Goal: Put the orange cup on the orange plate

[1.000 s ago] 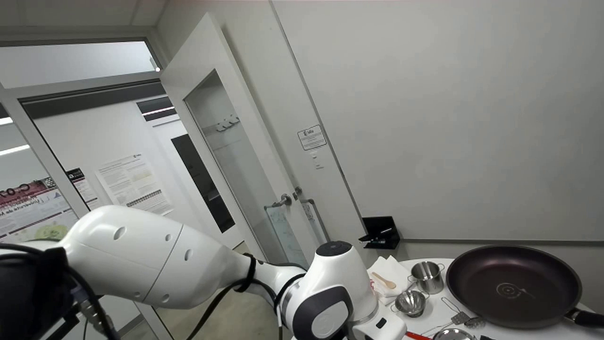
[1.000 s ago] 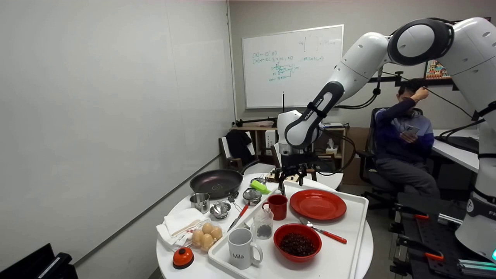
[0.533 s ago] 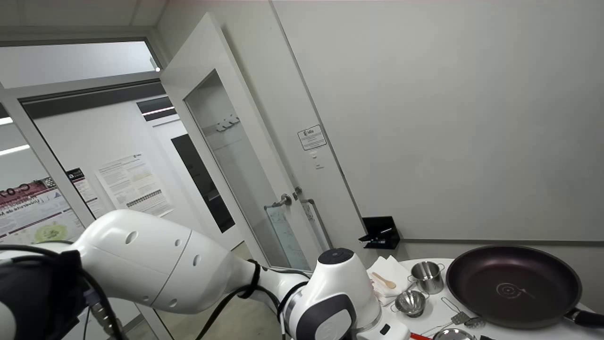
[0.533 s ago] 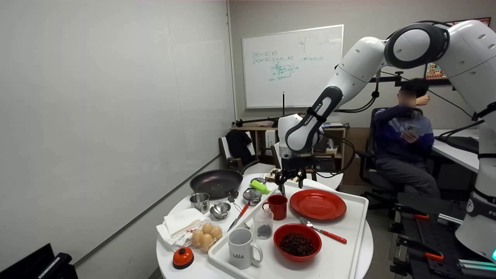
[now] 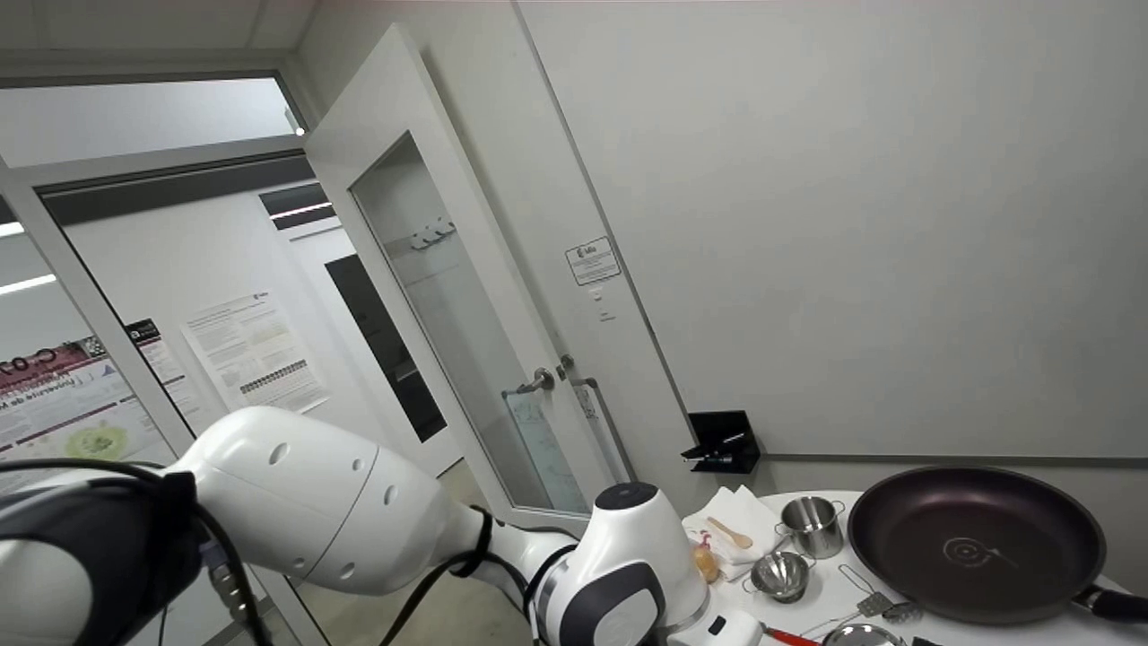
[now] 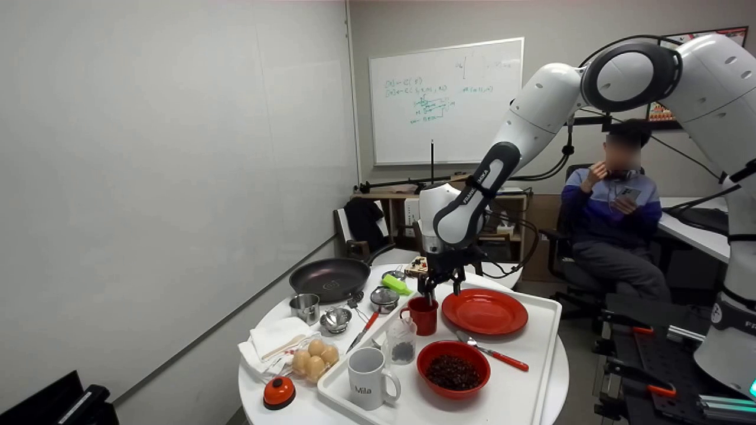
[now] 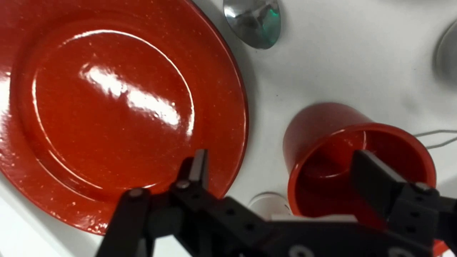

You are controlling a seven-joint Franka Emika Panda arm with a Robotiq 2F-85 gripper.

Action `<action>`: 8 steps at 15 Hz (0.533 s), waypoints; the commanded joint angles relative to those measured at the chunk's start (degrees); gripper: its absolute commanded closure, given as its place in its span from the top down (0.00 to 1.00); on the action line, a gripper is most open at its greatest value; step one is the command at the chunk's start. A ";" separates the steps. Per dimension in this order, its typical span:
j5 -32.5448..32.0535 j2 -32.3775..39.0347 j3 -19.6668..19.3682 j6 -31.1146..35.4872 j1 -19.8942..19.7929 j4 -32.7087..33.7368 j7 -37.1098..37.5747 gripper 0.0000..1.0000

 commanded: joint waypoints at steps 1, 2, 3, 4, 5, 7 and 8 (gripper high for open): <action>-1.42 3.32 -2.37 0.08 1.52 2.24 0.69 1.00; -1.34 3.82 -2.71 0.05 1.55 2.41 0.67 1.00; -1.20 4.17 -2.94 0.08 1.50 2.63 0.66 1.00; -1.12 4.52 -3.18 0.09 1.50 2.84 0.68 0.97; -1.03 4.68 -3.34 0.08 1.48 2.96 0.64 0.74; -1.09 4.96 -3.66 0.18 1.57 3.30 0.56 0.71; -1.12 5.04 -3.81 0.19 1.66 3.47 0.68 0.60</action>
